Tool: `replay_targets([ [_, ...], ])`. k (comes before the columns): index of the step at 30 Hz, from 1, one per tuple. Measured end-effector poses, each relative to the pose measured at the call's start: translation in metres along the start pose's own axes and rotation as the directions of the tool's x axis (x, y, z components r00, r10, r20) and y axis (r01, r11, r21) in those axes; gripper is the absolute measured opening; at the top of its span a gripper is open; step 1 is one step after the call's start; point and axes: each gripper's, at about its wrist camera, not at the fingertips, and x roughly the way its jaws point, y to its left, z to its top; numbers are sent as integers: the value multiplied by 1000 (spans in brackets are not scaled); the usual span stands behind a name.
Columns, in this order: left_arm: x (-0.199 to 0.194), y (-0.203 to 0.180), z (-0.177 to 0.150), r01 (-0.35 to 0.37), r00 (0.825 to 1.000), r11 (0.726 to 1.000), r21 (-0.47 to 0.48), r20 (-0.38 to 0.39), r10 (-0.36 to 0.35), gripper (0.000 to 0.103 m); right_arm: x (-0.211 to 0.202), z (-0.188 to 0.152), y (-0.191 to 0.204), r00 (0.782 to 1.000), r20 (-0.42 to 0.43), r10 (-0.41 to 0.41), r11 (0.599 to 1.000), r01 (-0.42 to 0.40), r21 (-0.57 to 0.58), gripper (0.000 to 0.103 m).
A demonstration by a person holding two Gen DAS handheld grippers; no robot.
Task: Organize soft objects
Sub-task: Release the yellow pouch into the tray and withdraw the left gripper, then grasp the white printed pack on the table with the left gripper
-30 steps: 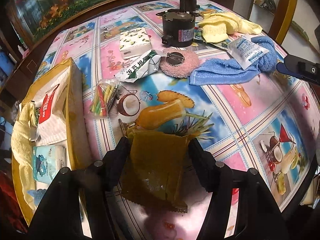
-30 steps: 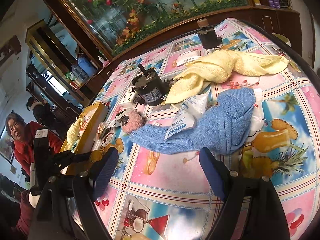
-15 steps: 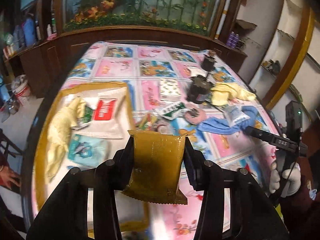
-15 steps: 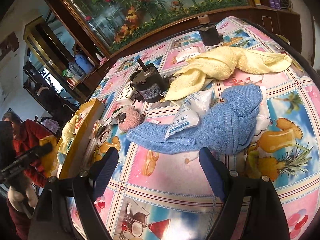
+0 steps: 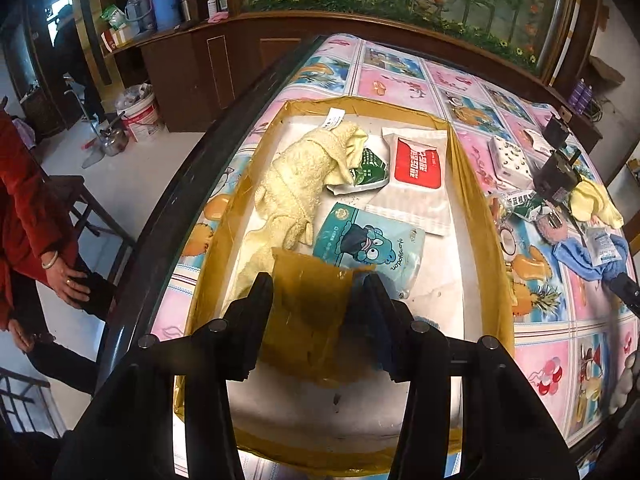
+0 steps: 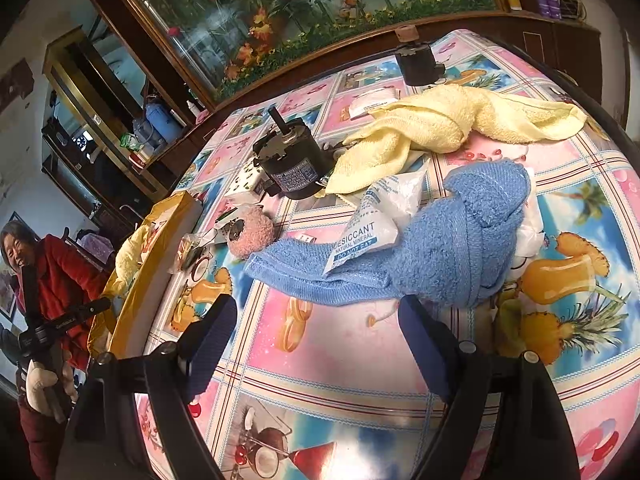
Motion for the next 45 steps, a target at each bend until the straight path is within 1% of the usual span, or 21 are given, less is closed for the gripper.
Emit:
replay_targets([
  [7, -29, 3, 6, 47, 994, 996, -82, 103, -38, 47, -1, 1, -1, 1000, 6, 1, 1000, -1, 11, 83],
  [10, -45, -8, 9, 190, 972, 979, -74, 153, -177, 54, -4, 2, -2, 1000, 24, 1, 1000, -1, 13, 83],
  [12, -53, -26, 14, 308, 941, 951, -29, 159, -300, 63, -7, 3, -3, 999, 40, -7, 1000, 7, 11, 83],
  [13, -54, -34, 17, 423, 897, 906, -9, 145, -417, 69, -8, 4, -4, 999, 48, -12, 1000, 12, 11, 83],
  [14, -53, -42, 20, 567, 819, 824, -12, 111, -563, 69, -9, 5, -6, 998, 55, -13, 1000, 12, 14, 83],
  [15, -50, -50, 23, 676, 736, 737, -25, 81, -672, 69, -10, 5, -7, 998, 61, -9, 1000, 8, 19, 83],
  [16, -48, -58, 26, 781, 625, 624, -40, 49, -779, 69, -10, 5, -8, 998, 65, -7, 1000, 6, 23, 83],
  [18, -44, -76, 30, 894, 444, 444, -57, -5, -896, 69, -10, 4, -10, 997, 71, -1, 1000, -1, 27, 83],
  [19, -43, -84, 31, 922, 380, 381, -65, -24, -925, 69, -10, 4, -10, 997, 72, 0, 1000, -2, 25, 83],
  [21, -41, -98, 34, 950, 300, 304, -75, -52, -952, 69, -10, 4, -9, 997, 75, -2, 1000, 1, 14, 83],
  [23, -38, -104, 39, 961, 258, 262, -93, -54, -965, 74, -10, 3, -8, 997, 75, -1, 1000, 0, 4, 83],
  [24, -36, -105, 44, 957, 268, 271, -106, -40, -963, 84, -9, 3, -7, 997, 75, 2, 1000, -2, 3, 83],
  [25, -34, -106, 48, 946, 302, 302, -115, -23, -953, 89, -9, 3, -8, 997, 74, 7, 1000, -8, 5, 83],
  [27, -27, -107, 62, 905, 409, 405, -126, 3, -913, 91, -8, 4, -10, 997, 70, 18, 1000, -19, 16, 83],
  [28, -22, -109, 71, 875, 473, 468, -123, 9, -881, 91, -7, 3, -11, 998, 66, 22, 999, -23, 23, 83],
  [30, -7, -118, 87, 752, 654, 652, -93, -14, -756, 91, -3, 3, -12, 999, 49, 23, 999, -24, 29, 83],
  [31, 1, -126, 95, 683, 728, 728, -60, -24, -685, 91, -2, 3, -11, 999, 40, 20, 999, -21, 26, 83],
  [33, 19, -148, 108, 527, 850, 849, 42, -31, -526, 91, 0, 2, -9, 999, 34, 15, 1000, -15, 16, 83],
  [34, 30, -159, 111, 463, 886, 882, 88, -36, -461, 91, 1, 2, -8, 999, 32, 13, 1000, -13, 9, 83],
  [37, 65, -184, 121, 383, 924, 916, 122, -54, -379, 91, 5, 1, -5, 1000, 20, 0, 1000, 0, -7, 83],
  [45, 125, -214, 132, 320, 946, 933, 167, -110, -304, 91, 9, 1, -6, 1000, -1, -3, 1000, 3, -2, 83],
])
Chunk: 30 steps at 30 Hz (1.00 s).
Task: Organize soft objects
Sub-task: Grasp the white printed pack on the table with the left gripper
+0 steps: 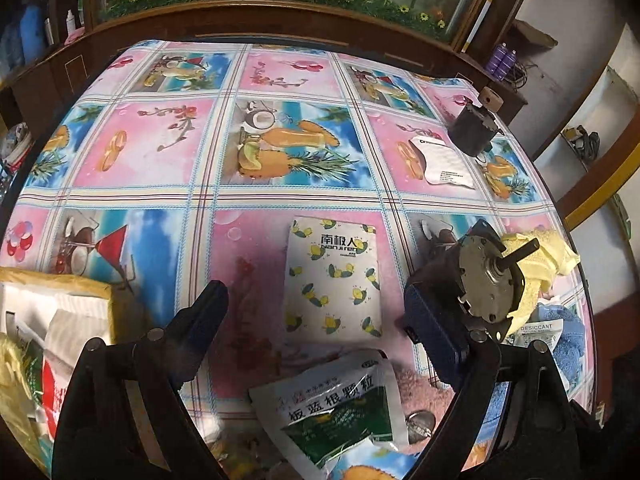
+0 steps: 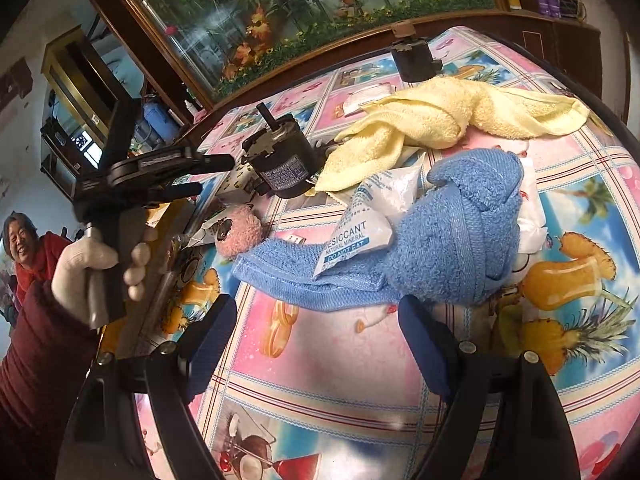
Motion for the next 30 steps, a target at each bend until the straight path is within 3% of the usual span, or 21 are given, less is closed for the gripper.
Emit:
replay_targets([
  [6, 22, -9, 6, -17, 1000, 999, 36, -23, 17, 88, 3, -1, 0, 1000, -16, -14, 1000, 14, 3, 83],
  [7, 26, -11, 5, -12, 999, 999, 42, -39, 13, 74, 3, -1, 0, 1000, -16, -19, 1000, 19, 1, 83],
  [8, 25, -13, 3, -32, 999, 998, 58, -29, 34, 70, 3, -1, 0, 1000, -15, -23, 1000, 23, -1, 83],
  [9, 25, -14, 2, -30, 999, 997, 66, -33, 32, 53, 4, -1, 0, 1000, -14, -27, 1000, 27, -3, 83],
  [15, -3, -5, 0, 19, 1000, 1000, -14, 17, -19, 52, -4, 0, 0, 1000, 16, -26, 1000, 26, 1, 83],
  [18, -28, -1, -7, 58, 997, 997, -53, 56, -55, 52, -35, 2, -4, 992, 123, 31, 999, -34, 20, 83],
  [21, -58, -2, -18, 87, 992, 995, -50, 99, -82, 52, -64, 9, -22, 984, 175, 22, 997, -35, 72, 83],
  [26, -103, -1, -45, 142, 977, 989, -33, 167, -134, 52, -82, 24, -57, 986, 139, -90, 990, 74, 118, 83],
  [30, -128, -3, -69, 152, 969, 988, -16, 198, -145, 52, -80, 35, -51, 989, 112, -92, 991, 81, 104, 83],
])
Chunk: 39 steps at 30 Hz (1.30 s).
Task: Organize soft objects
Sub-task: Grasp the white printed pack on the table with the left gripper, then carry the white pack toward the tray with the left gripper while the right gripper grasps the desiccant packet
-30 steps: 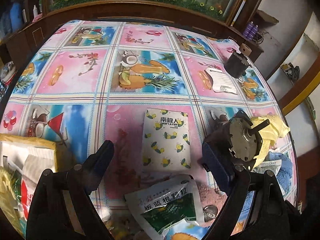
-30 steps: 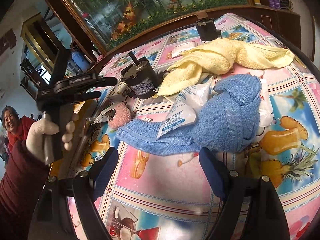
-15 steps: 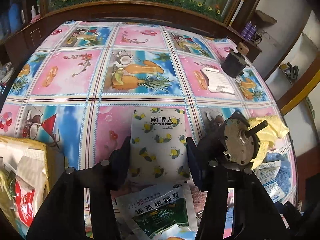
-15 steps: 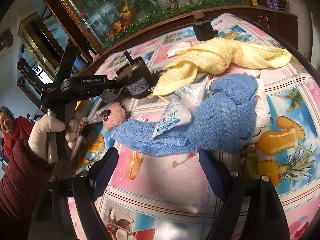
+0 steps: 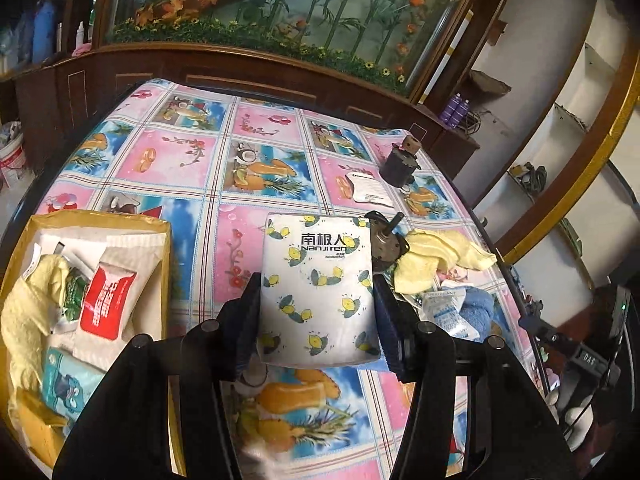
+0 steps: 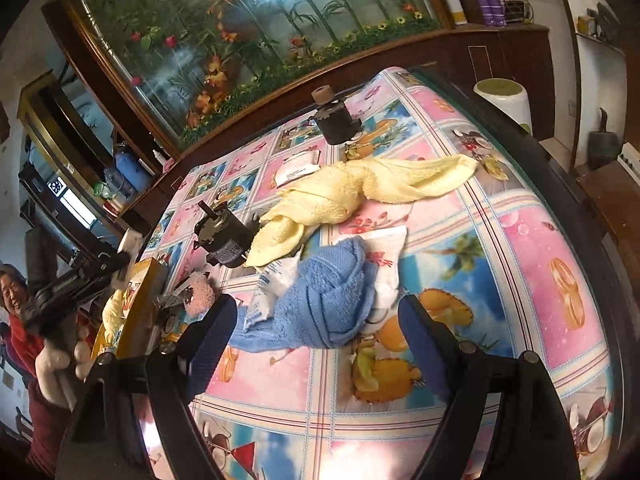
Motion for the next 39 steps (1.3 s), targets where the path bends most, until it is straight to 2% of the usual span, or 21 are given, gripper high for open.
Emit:
replay_targets([
  [3, -18, -7, -12, -9, 1000, 1000, 19, 27, 8, 52, -1, 6, 30, 996, 7, 86, 995, -86, -57, 83],
  [5, -28, -11, -19, -12, 999, 1000, 27, 40, 11, 52, 14, 10, 50, 989, -54, 139, 985, -143, -98, 83],
  [6, -33, -13, -23, -11, 999, 1000, 29, 47, 9, 52, 28, 12, 58, 987, -98, 125, 984, -136, -114, 82],
  [9, -50, -16, -34, -20, 997, 999, 47, 75, 17, 52, 68, 13, 70, 983, -172, -64, 982, 32, -184, 82],
  [13, -69, -8, -48, -29, 994, 999, 31, 104, 25, 52, 96, 12, 72, 969, -185, -163, 966, 119, -229, 78],
  [16, -76, 4, -54, -27, 993, 1000, -10, 115, 28, 52, 110, 11, 73, 948, -213, -237, 947, 176, -268, 70],
  [18, -81, 11, -58, -40, 992, 999, -32, 119, 43, 52, 112, 8, 75, 938, -203, -281, 928, 211, -308, 61],
  [20, -88, 18, -62, -46, 991, 997, -55, 126, 52, 52, 115, 5, 79, 927, -194, -320, 904, 239, -354, 41],
  [21, -93, 22, -65, -49, 990, 997, -67, 132, 58, 52, 115, 2, 81, 928, -201, -314, 904, 227, -363, 39],
  [22, -98, 26, -68, -54, 988, 995, -81, 138, 65, 52, 115, 0, 83, 932, -210, -297, 906, 205, -371, 24],
  [24, -106, 33, -73, -61, 986, 993, -106, 148, 76, 52, 112, -4, 87, 936, -196, -292, 900, 200, -387, 23],
  [28, -127, 48, -84, -81, 979, 986, -143, 172, 106, 52, 92, -5, 89, 967, -175, -185, 939, 122, -321, 7],
  [31, -140, 54, -94, -99, 974, 982, -158, 186, 128, 52, 69, -4, 95, 984, -137, -111, 955, 68, -288, 7],
  [35, -147, 66, -108, -104, 974, 975, -195, 177, 139, 52, 41, -9, 104, 993, -105, -46, 960, 15, -280, 7],
  [39, -148, 76, -117, -107, 975, 968, -228, 165, 147, 52, 41, -9, 112, 992, -98, -73, 943, 37, -331, 8],
])
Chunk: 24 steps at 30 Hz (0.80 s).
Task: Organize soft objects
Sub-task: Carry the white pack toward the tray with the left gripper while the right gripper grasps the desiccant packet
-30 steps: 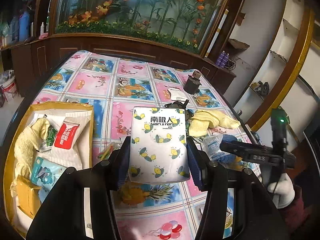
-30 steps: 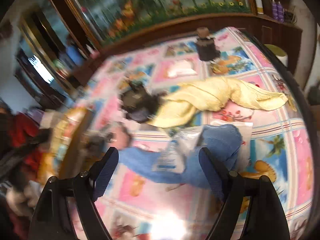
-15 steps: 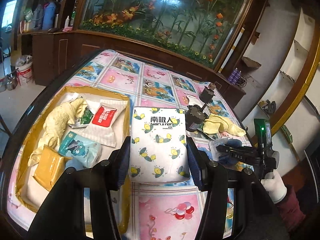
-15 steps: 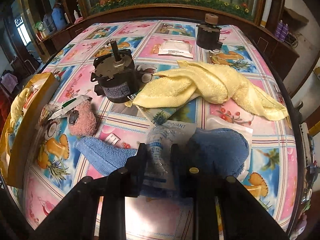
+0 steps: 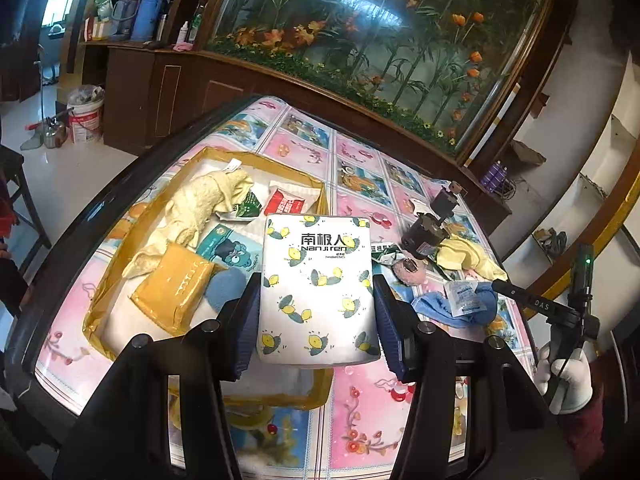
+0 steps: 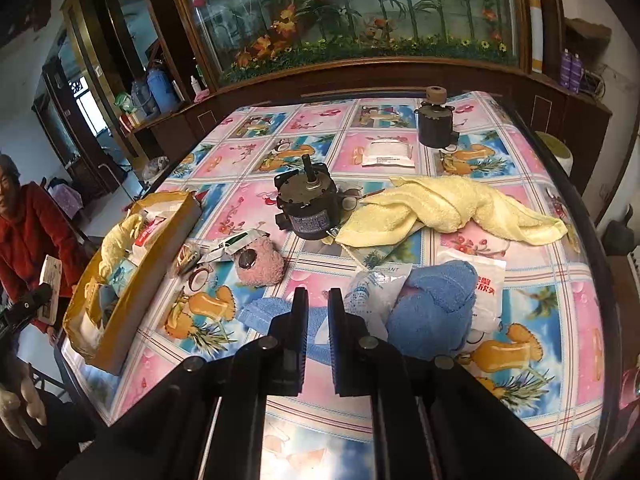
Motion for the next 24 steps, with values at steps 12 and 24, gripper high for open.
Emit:
replay_targets([
  [12, -9, 15, -7, -13, 1000, 1000, -20, 23, 13, 52, 96, 12, -14, 956, -236, -176, 984, 176, -21, 35],
  [24, -4, 44, -4, -45, 999, 995, -88, -2, 45, 52, 44, -2, -10, 989, -146, 27, 994, -11, 107, 4],
])
